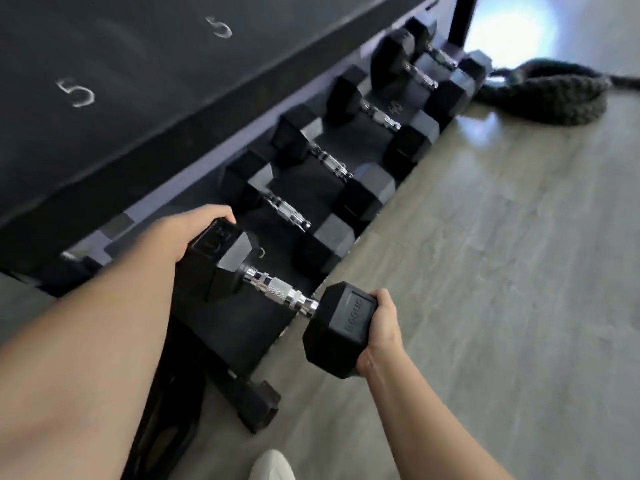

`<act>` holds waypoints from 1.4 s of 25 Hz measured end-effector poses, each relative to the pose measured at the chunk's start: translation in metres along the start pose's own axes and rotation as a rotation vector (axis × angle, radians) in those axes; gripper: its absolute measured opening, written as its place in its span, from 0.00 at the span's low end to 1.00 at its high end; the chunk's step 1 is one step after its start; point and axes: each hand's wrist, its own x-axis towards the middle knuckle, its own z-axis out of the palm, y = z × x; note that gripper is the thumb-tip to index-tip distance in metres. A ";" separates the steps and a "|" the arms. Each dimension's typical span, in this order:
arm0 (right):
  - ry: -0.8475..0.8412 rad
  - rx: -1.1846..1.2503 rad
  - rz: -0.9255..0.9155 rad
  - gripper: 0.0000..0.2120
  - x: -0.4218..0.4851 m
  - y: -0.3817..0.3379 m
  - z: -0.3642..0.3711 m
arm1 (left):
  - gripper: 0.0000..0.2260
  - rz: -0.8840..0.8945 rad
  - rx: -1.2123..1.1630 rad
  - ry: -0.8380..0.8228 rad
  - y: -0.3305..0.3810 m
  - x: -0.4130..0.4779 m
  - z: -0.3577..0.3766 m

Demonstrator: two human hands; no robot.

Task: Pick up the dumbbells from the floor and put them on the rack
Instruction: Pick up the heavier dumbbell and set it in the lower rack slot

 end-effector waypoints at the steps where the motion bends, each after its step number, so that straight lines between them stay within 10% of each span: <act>1: -0.016 -0.017 -0.004 0.12 0.010 0.003 0.016 | 0.12 0.034 -0.002 0.031 -0.001 0.014 -0.009; 16: 0.028 -0.101 -0.043 0.10 0.058 0.034 0.067 | 0.16 -0.012 -0.109 0.090 -0.052 0.102 -0.032; 20: 0.051 -0.023 -0.046 0.10 0.056 0.040 0.063 | 0.34 0.056 -0.300 0.530 -0.070 0.098 -0.018; 24: 0.041 -0.107 -0.086 0.21 0.063 0.045 0.058 | 0.16 0.477 -0.402 0.800 -0.106 0.077 0.036; 30: -0.303 -0.327 -0.835 0.21 0.089 0.054 0.028 | 0.28 0.581 -0.346 0.991 -0.123 0.098 0.060; 35: -0.298 -0.271 -0.984 0.18 0.103 0.056 0.026 | 0.25 0.671 -0.342 1.036 -0.121 0.101 0.058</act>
